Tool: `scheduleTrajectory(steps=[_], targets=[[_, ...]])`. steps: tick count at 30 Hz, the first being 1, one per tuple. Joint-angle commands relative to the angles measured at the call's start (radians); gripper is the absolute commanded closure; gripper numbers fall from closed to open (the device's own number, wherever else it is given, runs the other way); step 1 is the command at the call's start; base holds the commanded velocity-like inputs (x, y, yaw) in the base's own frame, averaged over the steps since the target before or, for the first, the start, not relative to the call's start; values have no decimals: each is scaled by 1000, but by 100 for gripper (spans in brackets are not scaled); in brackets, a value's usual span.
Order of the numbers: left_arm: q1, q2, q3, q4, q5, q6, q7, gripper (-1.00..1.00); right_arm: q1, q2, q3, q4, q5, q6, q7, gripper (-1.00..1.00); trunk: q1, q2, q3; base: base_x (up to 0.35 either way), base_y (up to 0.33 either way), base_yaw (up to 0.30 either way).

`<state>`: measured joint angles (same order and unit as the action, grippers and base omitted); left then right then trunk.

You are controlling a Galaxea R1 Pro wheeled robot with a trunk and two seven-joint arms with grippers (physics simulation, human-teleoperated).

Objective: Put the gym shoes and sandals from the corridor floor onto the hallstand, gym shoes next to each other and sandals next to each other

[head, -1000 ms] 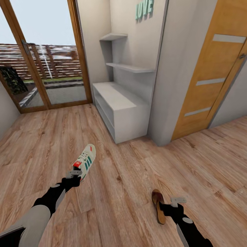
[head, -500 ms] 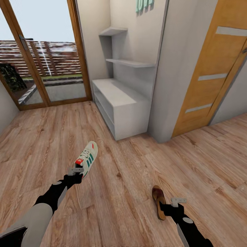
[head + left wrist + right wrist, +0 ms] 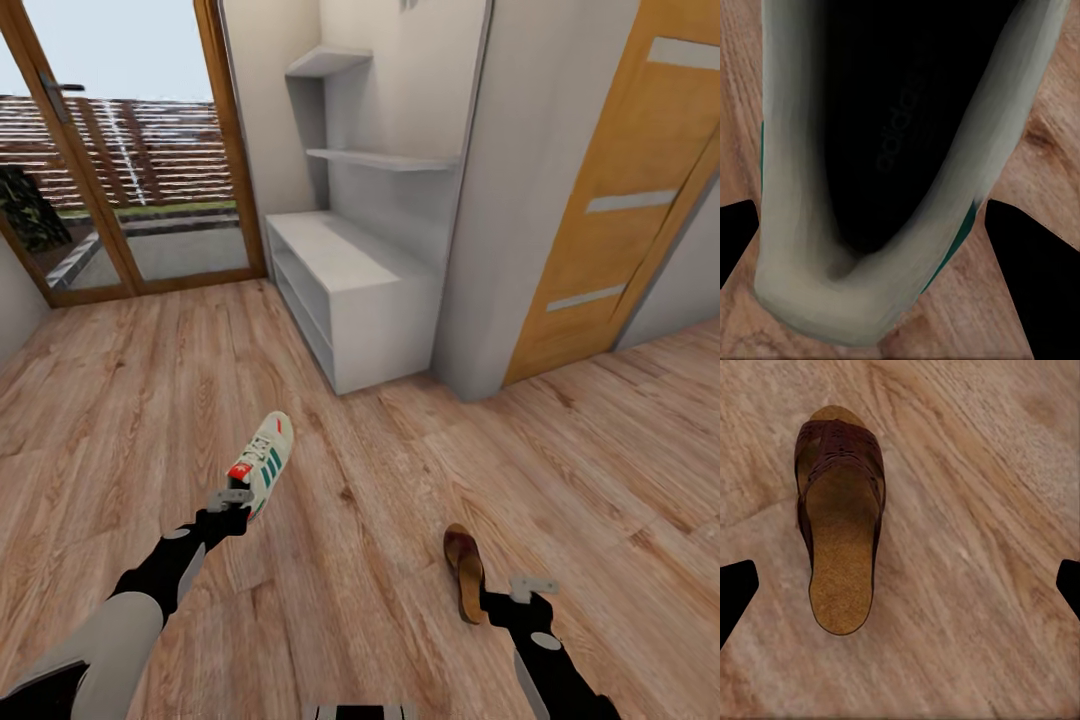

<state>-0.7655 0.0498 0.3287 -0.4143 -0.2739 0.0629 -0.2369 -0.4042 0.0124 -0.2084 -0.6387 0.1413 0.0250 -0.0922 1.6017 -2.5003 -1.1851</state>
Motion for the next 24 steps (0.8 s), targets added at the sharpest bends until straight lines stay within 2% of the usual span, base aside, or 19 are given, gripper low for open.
scheduleTrajectory(steps=[1,7,12,15,16,24], targets=[[-1,-1,9,-3,-7,5,-9,100,-1,2,-4,-3,10,2,-1,-100,0,-1,-6,0,0,0],[-2,-1,9,-3,-7,7,-9,100,-1,2,-3,-10,10,1,-2,-100,3,-2,-39,0,0,0],[-9,-2,9,-4,-7,9,-9,100,-1,2,12,-11,10,1,-1,-100,5,-3,-67,0,0,0],[-23,-6,9,-5,-6,12,-8,100,-1,2,29,-11,9,1,-1,-100,6,-4,-83,0,0,0],[-44,-10,9,-6,-6,21,-7,100,-1,1,37,-10,10,1,-1,-100,7,-4,-87,0,0,0],[-77,-13,9,-29,-4,66,-7,100,-1,1,42,-10,11,1,-1,-100,10,-6,-120,0,0,0]])
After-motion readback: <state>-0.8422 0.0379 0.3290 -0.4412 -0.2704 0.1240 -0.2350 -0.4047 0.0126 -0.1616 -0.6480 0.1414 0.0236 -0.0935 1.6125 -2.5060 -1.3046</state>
